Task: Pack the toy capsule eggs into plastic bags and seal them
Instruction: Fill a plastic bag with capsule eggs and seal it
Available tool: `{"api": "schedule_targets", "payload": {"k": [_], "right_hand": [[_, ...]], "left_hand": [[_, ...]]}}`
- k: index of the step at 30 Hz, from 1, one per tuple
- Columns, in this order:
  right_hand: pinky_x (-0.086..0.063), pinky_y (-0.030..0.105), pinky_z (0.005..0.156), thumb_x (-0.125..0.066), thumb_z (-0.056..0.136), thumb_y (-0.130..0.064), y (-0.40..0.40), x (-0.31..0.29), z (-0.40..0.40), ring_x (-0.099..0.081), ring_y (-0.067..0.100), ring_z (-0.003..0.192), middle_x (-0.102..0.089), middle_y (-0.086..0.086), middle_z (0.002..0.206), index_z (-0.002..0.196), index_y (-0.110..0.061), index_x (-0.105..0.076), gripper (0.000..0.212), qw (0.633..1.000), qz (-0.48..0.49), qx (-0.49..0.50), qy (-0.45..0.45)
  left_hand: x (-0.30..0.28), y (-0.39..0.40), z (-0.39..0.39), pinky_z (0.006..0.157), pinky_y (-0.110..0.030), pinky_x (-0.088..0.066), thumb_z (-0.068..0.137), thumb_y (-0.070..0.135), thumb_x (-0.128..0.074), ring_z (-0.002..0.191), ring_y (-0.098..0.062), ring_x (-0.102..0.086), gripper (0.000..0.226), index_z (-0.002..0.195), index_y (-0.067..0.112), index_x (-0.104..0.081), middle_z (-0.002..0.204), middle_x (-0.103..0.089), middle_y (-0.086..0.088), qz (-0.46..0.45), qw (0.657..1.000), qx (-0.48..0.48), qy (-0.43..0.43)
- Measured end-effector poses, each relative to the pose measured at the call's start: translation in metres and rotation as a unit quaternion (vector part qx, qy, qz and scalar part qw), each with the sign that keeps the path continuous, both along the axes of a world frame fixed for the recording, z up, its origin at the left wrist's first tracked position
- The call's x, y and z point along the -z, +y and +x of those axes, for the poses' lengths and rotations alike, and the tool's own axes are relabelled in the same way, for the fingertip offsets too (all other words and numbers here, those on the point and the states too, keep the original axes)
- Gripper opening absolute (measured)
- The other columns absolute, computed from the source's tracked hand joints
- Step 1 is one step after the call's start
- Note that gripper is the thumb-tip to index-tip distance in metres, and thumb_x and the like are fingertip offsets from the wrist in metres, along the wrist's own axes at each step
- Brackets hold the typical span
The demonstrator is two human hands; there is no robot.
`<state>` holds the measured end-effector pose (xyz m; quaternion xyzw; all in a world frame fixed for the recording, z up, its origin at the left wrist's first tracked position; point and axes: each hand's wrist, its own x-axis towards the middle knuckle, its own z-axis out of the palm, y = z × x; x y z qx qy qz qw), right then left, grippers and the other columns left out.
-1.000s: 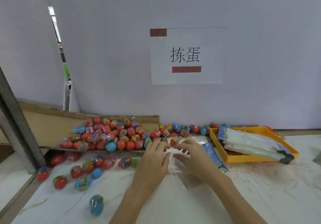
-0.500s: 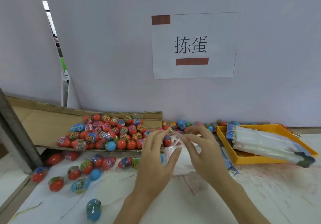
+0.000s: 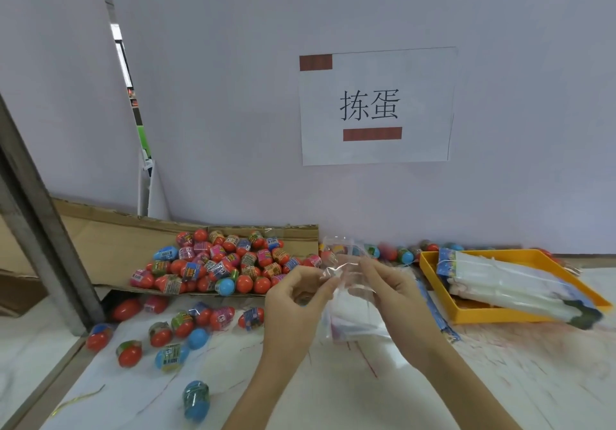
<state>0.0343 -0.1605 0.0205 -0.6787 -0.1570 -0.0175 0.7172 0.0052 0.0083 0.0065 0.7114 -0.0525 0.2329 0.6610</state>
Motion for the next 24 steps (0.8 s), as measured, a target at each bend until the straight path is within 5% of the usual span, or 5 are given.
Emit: {"api": "schedule_targets", "payload": {"k": [5,11,15,20,24], "right_hand": [[-0.057,0.043,0.100,-0.042,0.110,-0.033,-0.003,-0.019,0.010,-0.072,0.024,0.110,-0.079,0.001,0.110,0.120,-0.016,-0.075,0.038,0.994,0.025,0.097,0.040],[-0.058,0.045,0.096,-0.044,0.108,-0.042,-0.007,-0.029,0.022,-0.072,0.032,0.110,-0.075,0.015,0.118,0.124,-0.018,-0.074,0.042,0.995,0.037,-0.080,0.052],[-0.062,0.034,0.080,-0.063,0.101,-0.016,-0.002,-0.006,0.026,-0.072,0.041,0.091,-0.078,0.013,0.093,0.102,-0.017,-0.082,0.018,0.999,-0.007,0.040,-0.022],[-0.062,0.029,0.078,-0.052,0.107,-0.009,-0.009,-0.008,0.027,-0.076,0.023,0.093,-0.080,0.003,0.097,0.113,-0.019,-0.075,0.026,0.993,0.013,0.120,-0.006],[-0.057,0.028,0.085,-0.063,0.101,-0.007,-0.006,-0.011,0.017,-0.068,0.012,0.096,-0.071,-0.005,0.102,0.114,-0.015,-0.067,0.015,0.919,-0.083,0.294,-0.251]], "left_hand": [[-0.009,0.003,0.003,0.079,-0.032,-0.062,0.091,0.027,-0.077,0.084,-0.014,-0.075,0.006,0.097,0.028,-0.079,0.087,-0.078,0.009,0.041,0.999,-0.021,-0.025],[-0.010,0.007,0.018,0.078,-0.030,-0.062,0.096,0.016,-0.075,0.084,-0.012,-0.075,0.011,0.098,0.027,-0.078,0.087,-0.078,0.011,0.070,0.996,-0.045,-0.029],[0.002,0.009,0.021,0.075,-0.028,-0.062,0.096,0.016,-0.074,0.083,-0.010,-0.075,0.011,0.100,0.026,-0.078,0.087,-0.079,0.011,0.062,0.997,-0.038,-0.013],[0.000,0.011,0.020,0.073,-0.030,-0.061,0.100,0.024,-0.067,0.081,-0.012,-0.073,0.013,0.104,0.031,-0.077,0.086,-0.077,0.015,0.130,0.987,-0.082,-0.045],[0.001,0.014,0.016,0.077,-0.037,-0.060,0.099,0.034,-0.062,0.088,-0.013,-0.067,0.029,0.115,0.018,-0.078,0.095,-0.072,0.010,0.245,0.949,-0.163,-0.116]]}}
